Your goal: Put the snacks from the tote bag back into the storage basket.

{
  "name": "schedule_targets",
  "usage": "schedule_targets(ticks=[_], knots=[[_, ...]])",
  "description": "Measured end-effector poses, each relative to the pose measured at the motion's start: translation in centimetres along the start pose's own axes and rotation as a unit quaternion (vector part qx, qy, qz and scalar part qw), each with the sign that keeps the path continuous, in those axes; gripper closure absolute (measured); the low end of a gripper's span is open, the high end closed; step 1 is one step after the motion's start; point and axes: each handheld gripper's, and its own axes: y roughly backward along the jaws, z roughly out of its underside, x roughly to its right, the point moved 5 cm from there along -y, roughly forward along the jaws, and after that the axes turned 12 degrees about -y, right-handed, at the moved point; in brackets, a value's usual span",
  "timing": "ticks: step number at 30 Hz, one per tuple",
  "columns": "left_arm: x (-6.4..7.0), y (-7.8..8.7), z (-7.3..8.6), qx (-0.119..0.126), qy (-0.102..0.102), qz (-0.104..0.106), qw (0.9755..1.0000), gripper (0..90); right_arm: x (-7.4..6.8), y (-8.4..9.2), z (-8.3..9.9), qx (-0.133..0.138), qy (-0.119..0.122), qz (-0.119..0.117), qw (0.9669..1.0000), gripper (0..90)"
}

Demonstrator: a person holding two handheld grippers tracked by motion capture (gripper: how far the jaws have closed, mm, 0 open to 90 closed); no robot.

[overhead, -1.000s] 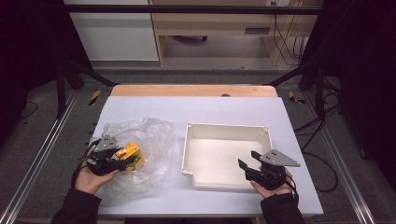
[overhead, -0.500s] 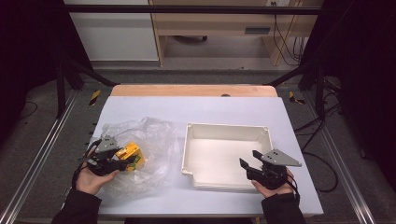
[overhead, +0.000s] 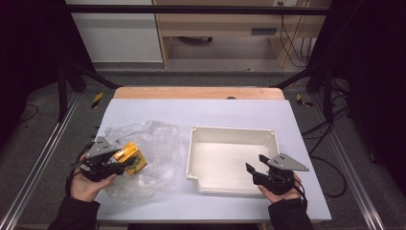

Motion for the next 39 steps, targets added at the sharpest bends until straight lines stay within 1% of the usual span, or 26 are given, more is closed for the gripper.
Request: schedule_targets(ticks=[4, 11, 18, 20, 21, 28, 34, 39], knots=[[0.0, 1.1, -0.8, 0.011, 0.000, -0.009, 0.9999, 50.9, 0.1, 0.0, 0.0, 0.000, 0.000, 0.000, 1.0000, 41.9], [0.0, 2.8, -1.9, 0.030, -0.002, -0.015, 0.9994, 50.9, 0.1, 0.1, 0.0, 0.002, -0.001, 0.000, 1.0000, 41.9], [0.3, 3.9, -2.9, 0.048, -0.005, -0.014, 0.9987, 50.9, 0.2, 0.2, -0.1, 0.004, -0.002, 0.003, 1.0000, 41.6], [0.5, 4.2, -3.2, 0.052, -0.009, -0.012, 0.9985, 50.9, 0.3, 0.3, -0.1, 0.005, -0.003, 0.003, 1.0000, 41.4], [0.6, 4.2, -3.3, 0.056, -0.008, -0.010, 0.9984, 50.9, 0.3, 0.3, -0.1, 0.005, -0.003, 0.004, 1.0000, 41.3], [1.0, 4.3, -4.6, 0.061, -0.021, -0.001, 0.9979, 50.9, 0.5, 0.6, -0.2, 0.011, -0.004, 0.008, 0.9999, 39.5], [1.6, 4.2, -6.4, 0.071, -0.033, 0.009, 0.9969, 51.0, 0.7, 1.1, -0.3, 0.017, -0.005, 0.012, 0.9998, 36.1], [2.2, 4.0, -7.9, 0.076, -0.046, 0.016, 0.9959, 50.9, 0.9, 1.2, -0.2, 0.017, -0.007, 0.015, 0.9997, 33.2]])
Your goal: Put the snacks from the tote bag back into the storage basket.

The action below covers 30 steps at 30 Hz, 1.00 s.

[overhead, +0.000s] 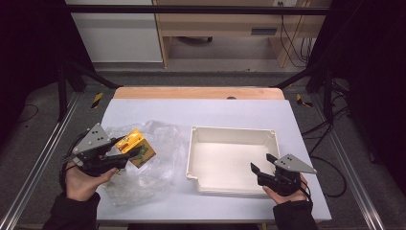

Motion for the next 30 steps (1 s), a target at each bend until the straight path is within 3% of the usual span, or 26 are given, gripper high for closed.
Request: schedule_targets(ticks=[15, 30], knots=[[1.8, -3.1, -3.3, 0.008, -0.033, 0.041, 0.9986, 50.9, 0.4, -0.1, 0.1, 0.003, -0.006, 0.005, 1.0000, 29.9], [3.9, -7.2, -6.1, 0.008, -0.074, 0.090, 0.9932, 50.9, 0.6, -0.2, 0.2, 0.003, -0.006, 0.007, 1.0000, 29.4]])
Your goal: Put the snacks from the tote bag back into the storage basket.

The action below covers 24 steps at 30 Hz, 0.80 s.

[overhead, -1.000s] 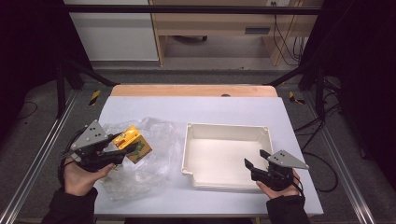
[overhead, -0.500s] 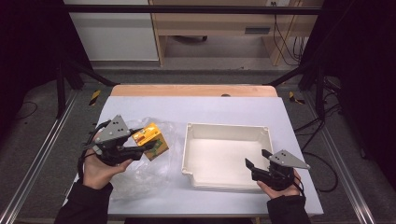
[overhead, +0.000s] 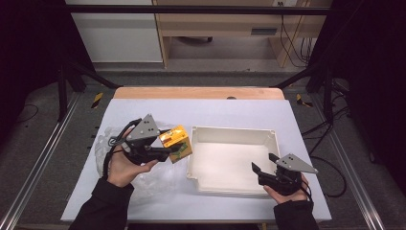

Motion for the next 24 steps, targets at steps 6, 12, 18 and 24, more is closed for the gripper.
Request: schedule_targets(ticks=[6, 12, 18, 24], knots=[[0.3, -1.6, -0.5, 0.007, -0.004, 0.024, 0.9997, 50.9, 0.0, -0.1, 0.1, 0.001, 0.001, 0.000, 1.0000, 29.3], [0.7, -3.0, -0.6, 0.008, -0.016, 0.044, 0.9989, 50.9, 0.2, -0.1, 0.1, 0.002, -0.001, 0.002, 1.0000, 29.0], [1.1, -4.3, -0.6, 0.005, -0.031, 0.059, 0.9977, 50.8, 0.4, -0.1, 0.1, 0.003, -0.001, 0.003, 1.0000, 28.8], [1.6, -5.6, -0.6, 0.006, -0.039, 0.077, 0.9963, 50.8, 0.3, -0.2, 0.2, 0.002, -0.001, 0.003, 1.0000, 28.8]])
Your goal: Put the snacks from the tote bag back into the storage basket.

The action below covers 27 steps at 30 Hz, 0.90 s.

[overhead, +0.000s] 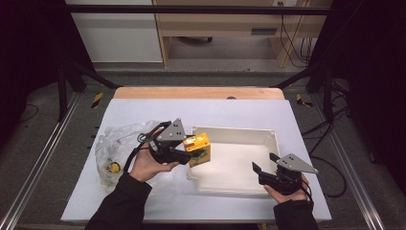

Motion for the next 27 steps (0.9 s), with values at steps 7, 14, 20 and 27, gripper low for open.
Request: schedule_targets(ticks=[7, 14, 20, 27], knots=[[0.3, -1.4, 0.4, -0.004, -0.013, 0.020, 0.9997, 50.8, 0.0, 0.0, 0.0, 0.000, 0.001, 0.000, 1.0000, 28.8], [0.3, -2.5, 1.3, -0.012, -0.022, 0.033, 0.9991, 50.7, 0.0, -0.1, 0.1, -0.001, 0.002, -0.001, 1.0000, 28.8], [0.5, -3.4, 2.1, -0.016, -0.025, 0.049, 0.9984, 50.7, 0.0, -0.2, 0.2, -0.002, 0.003, 0.000, 1.0000, 28.8], [0.6, -4.1, 2.6, -0.017, -0.033, 0.069, 0.9970, 50.7, 0.0, -0.3, 0.3, -0.005, 0.003, 0.000, 1.0000, 28.8]])
